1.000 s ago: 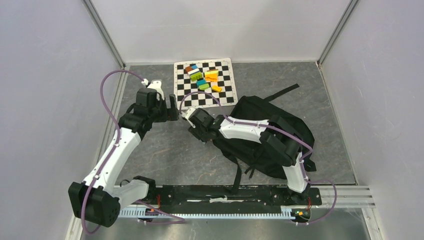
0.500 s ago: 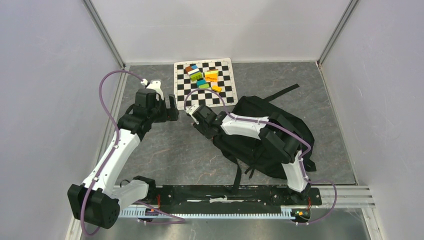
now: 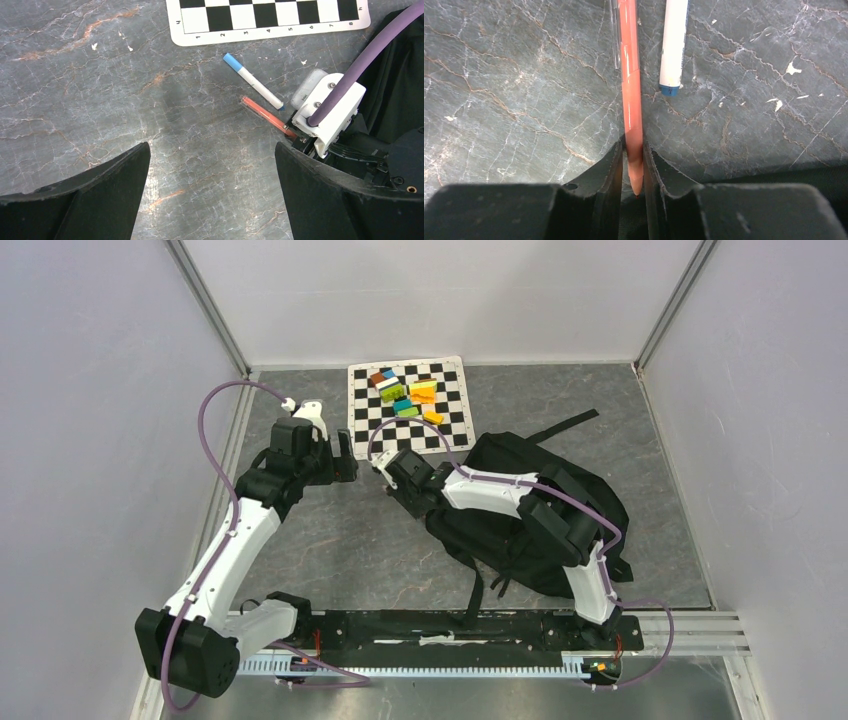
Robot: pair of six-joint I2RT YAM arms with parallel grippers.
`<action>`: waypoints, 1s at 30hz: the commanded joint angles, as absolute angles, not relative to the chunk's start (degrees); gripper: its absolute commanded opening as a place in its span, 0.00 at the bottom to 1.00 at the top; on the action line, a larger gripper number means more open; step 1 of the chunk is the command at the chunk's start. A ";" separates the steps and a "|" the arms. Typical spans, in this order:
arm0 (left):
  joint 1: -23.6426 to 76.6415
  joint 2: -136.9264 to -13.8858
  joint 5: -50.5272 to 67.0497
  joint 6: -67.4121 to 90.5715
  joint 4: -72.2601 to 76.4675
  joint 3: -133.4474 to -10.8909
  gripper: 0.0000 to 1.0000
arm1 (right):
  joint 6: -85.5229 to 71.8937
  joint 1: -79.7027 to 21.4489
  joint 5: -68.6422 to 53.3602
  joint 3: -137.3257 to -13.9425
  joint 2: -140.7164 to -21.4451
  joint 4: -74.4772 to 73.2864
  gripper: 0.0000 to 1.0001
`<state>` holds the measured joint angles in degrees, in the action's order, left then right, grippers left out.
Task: Pack the student bag
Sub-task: Pick up the stationery from the center of the board.
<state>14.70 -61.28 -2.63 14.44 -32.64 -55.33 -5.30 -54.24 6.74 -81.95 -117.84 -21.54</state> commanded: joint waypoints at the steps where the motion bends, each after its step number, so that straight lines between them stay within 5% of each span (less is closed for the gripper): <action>1: 14.46 -60.15 -2.32 12.48 -31.11 -55.28 1.00 | -6.50 -55.67 3.65 -82.27 -119.66 -23.60 0.24; 7: 14.50 -59.90 -2.66 12.61 -31.12 -55.28 1.00 | -7.77 -57.10 3.65 -82.59 -119.06 -22.77 0.00; 18: 15.14 -56.73 6.33 13.26 -26.02 -52.99 1.00 | -13.84 -57.68 3.40 -80.21 -98.62 -20.44 0.00; 30: 23.14 -71.86 10.04 17.05 -26.63 -65.34 1.00 | -14.15 -44.14 6.34 -63.18 -71.23 -38.81 0.00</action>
